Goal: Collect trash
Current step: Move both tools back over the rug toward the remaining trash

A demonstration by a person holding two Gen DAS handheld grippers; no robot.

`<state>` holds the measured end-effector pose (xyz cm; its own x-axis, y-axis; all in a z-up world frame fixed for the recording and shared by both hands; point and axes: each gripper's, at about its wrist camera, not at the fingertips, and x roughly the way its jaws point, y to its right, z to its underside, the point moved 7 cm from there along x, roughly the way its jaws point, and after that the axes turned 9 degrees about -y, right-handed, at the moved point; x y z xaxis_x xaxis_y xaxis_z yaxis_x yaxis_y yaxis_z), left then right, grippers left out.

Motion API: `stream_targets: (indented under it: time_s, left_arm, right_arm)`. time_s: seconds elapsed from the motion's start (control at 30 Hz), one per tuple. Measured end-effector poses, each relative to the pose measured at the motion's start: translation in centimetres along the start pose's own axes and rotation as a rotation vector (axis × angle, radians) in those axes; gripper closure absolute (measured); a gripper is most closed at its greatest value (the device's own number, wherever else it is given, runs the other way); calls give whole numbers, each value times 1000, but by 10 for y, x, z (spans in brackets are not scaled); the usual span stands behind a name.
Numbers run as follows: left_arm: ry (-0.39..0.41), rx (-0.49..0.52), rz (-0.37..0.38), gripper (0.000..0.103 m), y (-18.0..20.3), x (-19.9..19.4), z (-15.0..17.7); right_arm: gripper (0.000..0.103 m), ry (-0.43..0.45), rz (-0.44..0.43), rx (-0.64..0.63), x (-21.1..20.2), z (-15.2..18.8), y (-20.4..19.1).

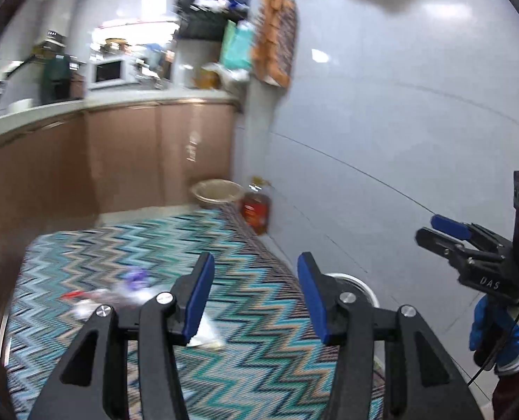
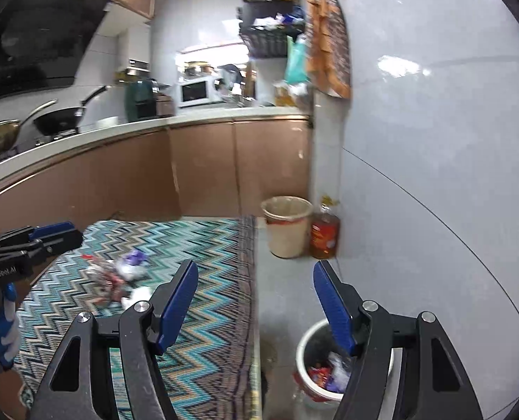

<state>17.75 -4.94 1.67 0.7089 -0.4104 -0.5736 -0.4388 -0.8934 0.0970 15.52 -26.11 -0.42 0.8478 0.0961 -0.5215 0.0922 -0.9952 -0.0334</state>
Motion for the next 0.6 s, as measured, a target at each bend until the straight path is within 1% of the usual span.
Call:
stream_targets:
  time_s: [0.17, 0.3, 0.43, 0.53, 0.6]
  left_arm:
    - [50, -71, -97, 55, -60, -47, 16]
    - [70, -129, -157, 55, -101, -74, 28]
    - [91, -168, -207, 55, -132, -93, 42]
    - [98, -203, -227, 55, -152, -100, 52]
    - [95, -234, -227, 55, -166, -100, 58]
  right_arm:
    - [37, 18, -62, -37, -6, -15, -38]
    - [37, 31, -95, -67, -10, -25, -63]
    - [37, 34, -112, -96, -11, -32, -81]
    - [37, 32, -116, -114, -10, -37, -92]
    - [37, 30, -117, -127, -8, -40, -99]
